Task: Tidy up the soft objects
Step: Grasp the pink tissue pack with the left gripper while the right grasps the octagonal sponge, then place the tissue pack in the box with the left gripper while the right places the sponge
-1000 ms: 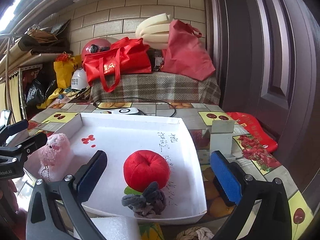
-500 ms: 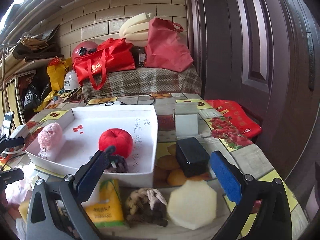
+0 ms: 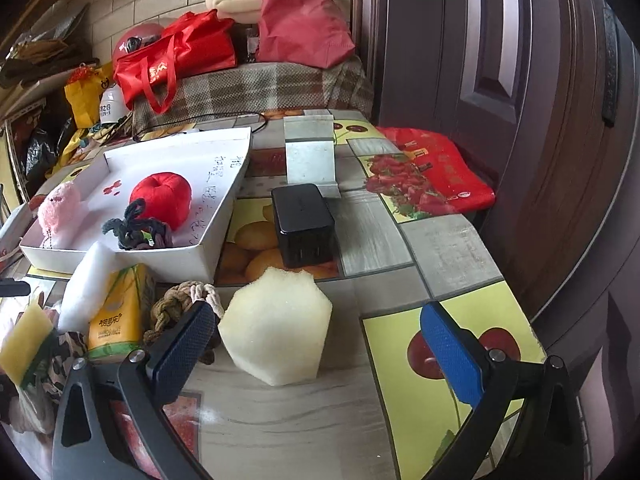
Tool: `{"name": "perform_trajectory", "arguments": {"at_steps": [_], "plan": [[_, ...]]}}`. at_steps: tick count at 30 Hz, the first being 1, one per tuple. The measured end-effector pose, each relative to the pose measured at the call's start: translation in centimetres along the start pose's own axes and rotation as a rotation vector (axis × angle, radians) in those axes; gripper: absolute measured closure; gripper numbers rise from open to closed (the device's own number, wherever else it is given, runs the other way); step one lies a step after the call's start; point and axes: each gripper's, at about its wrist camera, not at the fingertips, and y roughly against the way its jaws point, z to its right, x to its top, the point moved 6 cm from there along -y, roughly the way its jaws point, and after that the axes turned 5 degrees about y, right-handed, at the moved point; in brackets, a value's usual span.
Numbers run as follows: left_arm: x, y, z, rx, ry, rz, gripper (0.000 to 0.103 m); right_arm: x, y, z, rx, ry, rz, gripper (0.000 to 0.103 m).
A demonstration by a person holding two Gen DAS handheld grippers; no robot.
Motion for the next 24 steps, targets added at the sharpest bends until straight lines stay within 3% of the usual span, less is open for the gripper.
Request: {"name": "perform_trajectory", "arguments": {"at_steps": [4,7,9,11,12,15,19,24], "plan": [[-0.2,-0.2,-0.3,-0.03,0.032,-0.014,0.042,0.6,-0.8,-0.4,0.018,-0.009,-0.012,0.0],[-0.2,-0.3,0.0,-0.036,0.023,-0.023,0.047,0.6,-2.2,-1.2,0.023,0.015,-0.072,0.007],[-0.3,-0.3,0.0,-0.045,0.028,-0.028,0.052,0.2,-3.1,-1.5,0.008,0.033,-0.125,0.016],[-0.2,-0.3,0.0,-0.046,0.03,-0.025,0.053,0.1,-3.2,-1.4,0.016,0.023,-0.135,0.042],[-0.2,-0.2,0.1,-0.047,0.025,-0.018,0.053,0.0,-3.1,-1.2,0.019,0.011,-0.13,0.042],[-0.1,0.6,0.4,-0.007,0.002,0.024,0.053,0.2,-2.1,-0.4,0.017,-0.029,-0.08,0.044],[0.1,2.4,-0.5,0.09,0.028,0.111,0.053,0.8,1.0,1.1,-0.027,-0.099,0.075,0.045],[-0.1,6.9,-3.4,0.242,0.163,0.319,0.053,0.2,5.0,1.3,-0.071,-0.135,0.224,0.044]]}}
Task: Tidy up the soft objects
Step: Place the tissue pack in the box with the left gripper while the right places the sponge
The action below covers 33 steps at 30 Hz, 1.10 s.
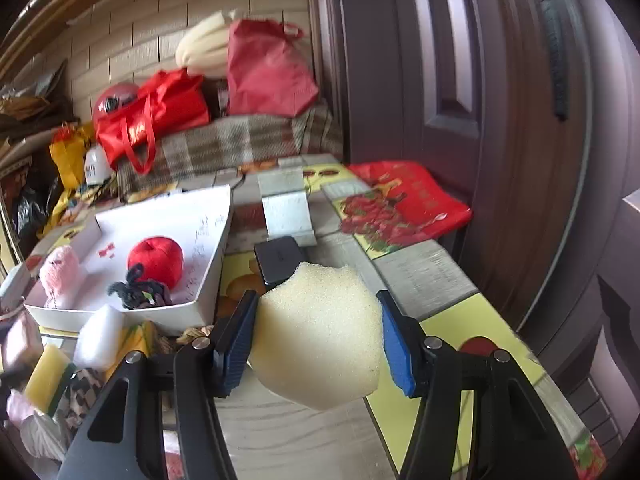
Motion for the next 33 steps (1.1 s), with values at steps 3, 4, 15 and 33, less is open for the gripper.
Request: {"name": "perform_trajectory", "arguments": {"at_steps": [3,4,15,33], "plan": [[0.3,1.8,-2.8,0.076,0.118,0.088,0.053,0.0,1.7,-1.0,-0.006,0.03,0.058,0.044],[0.3,2.1,-3.7,0.099,0.154,0.099,0.053,0.2,1.8,-1.6,-0.004,0.049,0.07,0.044],[-0.4,-1.6,-6.3,0.174,0.271,-0.039,0.053,1.3,-2.9,-7.0,0.109,0.09,-0.003,0.044],[2.6,-11.9,-7.0,0.124,0.322,-0.174,0.053,2.7,-11.4,-14.5,0.347,0.104,-0.167,0.044]]}}
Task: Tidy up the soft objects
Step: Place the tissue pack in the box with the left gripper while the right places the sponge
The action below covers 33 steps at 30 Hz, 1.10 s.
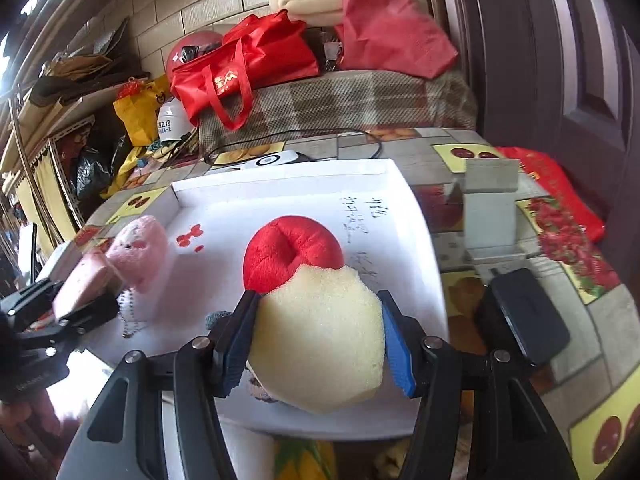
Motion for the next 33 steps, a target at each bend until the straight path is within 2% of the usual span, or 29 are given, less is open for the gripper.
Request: {"name": "perform_trajectory", "arguments": {"at_steps": [7,9,10,11,12,15,17,21,24,28,33], "plan": [[0.3,0.1,-0.6,0.011,0.054,0.017,0.052,0.1,0.0,-0.8,-0.005,0.032,0.005,0.042],[0.4,0.5,-0.9,0.028,0.066,0.038,0.039,0.1,0.0,-0.6,-0.015,0.024,0.008,0.032],[0.5,0.8,-1.0,0.035,0.07,0.056,0.019,0.2,0.1,-0.4,-0.026,0.017,0.014,0.019],[0.6,1.3,-1.1,0.041,0.073,0.079,0.002,0.3,0.2,-0.2,-0.031,0.011,0.024,0.017],[0.7,1.7,-1.2,0.048,0.073,0.105,0.0,0.3,0.5,-0.1,-0.032,0.004,0.038,0.017],[0.9,3.1,-0.8,0.063,0.054,0.175,0.0,0.5,1.1,0.4,-0.045,-0.017,0.071,0.015],[0.9,3.8,-0.5,0.076,0.04,0.207,0.0,0.5,1.5,0.7,-0.056,-0.03,0.095,0.0],[1.0,4.6,-0.7,0.083,0.042,0.252,0.0,0.6,2.7,1.1,-0.078,-0.047,0.151,0.0],[0.8,4.9,-1.1,0.075,0.056,0.247,0.0,0.5,3.5,1.3,-0.089,-0.055,0.177,0.0],[0.1,5.7,-1.1,0.041,0.054,0.24,0.0,-0.1,5.0,2.1,-0.109,-0.07,0.212,0.0],[-1.4,7.5,0.1,-0.019,0.003,0.233,0.0,-1.2,7.4,3.5,-0.144,-0.07,0.237,0.0]]}}
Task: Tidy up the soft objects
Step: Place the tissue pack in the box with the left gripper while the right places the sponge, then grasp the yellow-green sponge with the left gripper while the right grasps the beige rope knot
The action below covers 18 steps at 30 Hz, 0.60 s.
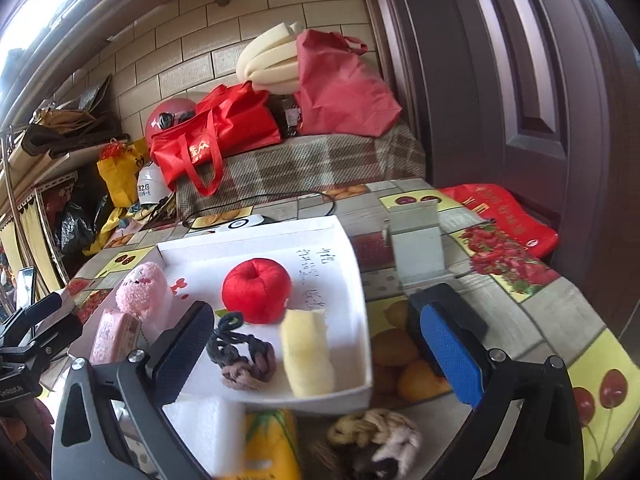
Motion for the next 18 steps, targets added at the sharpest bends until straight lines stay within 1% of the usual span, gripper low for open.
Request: {"name": "perform_trajectory", "arguments": {"at_steps": [5,8,11,14,15,17,18], "plan": [[-1.4,2.3,1.8,-0.114,-0.05,-0.031,0.0,-1.0,1.9,2.7,-0.045,-0.02,-0.03,0.0],[-2.4,2.6,3.3,-0.183,-0.077,-0.104,0.0,-1.9,2.4,4.7,-0.081,-0.057,-0.08,0.0],[-3.4,2.3,4.7,-0.227,-0.094,-0.175,0.0,-2.8,2.2,5.8,-0.079,-0.075,-0.144,0.0],[-4.4,1.6,6.0,-0.276,-0.084,-0.257,0.001,-3.3,1.8,5.3,-0.067,-0.052,-0.185,0.0],[-4.7,1.5,6.4,-0.284,-0.086,-0.274,0.001,-3.4,1.4,4.8,-0.068,-0.027,-0.202,0.0],[-5.1,1.3,7.0,-0.291,-0.1,-0.295,0.006,-3.9,0.6,3.8,-0.058,0.029,-0.246,0.001],[-5.3,1.1,7.1,-0.287,-0.104,-0.309,0.006,-4.1,0.2,3.3,-0.049,0.049,-0.268,0.001]]}}
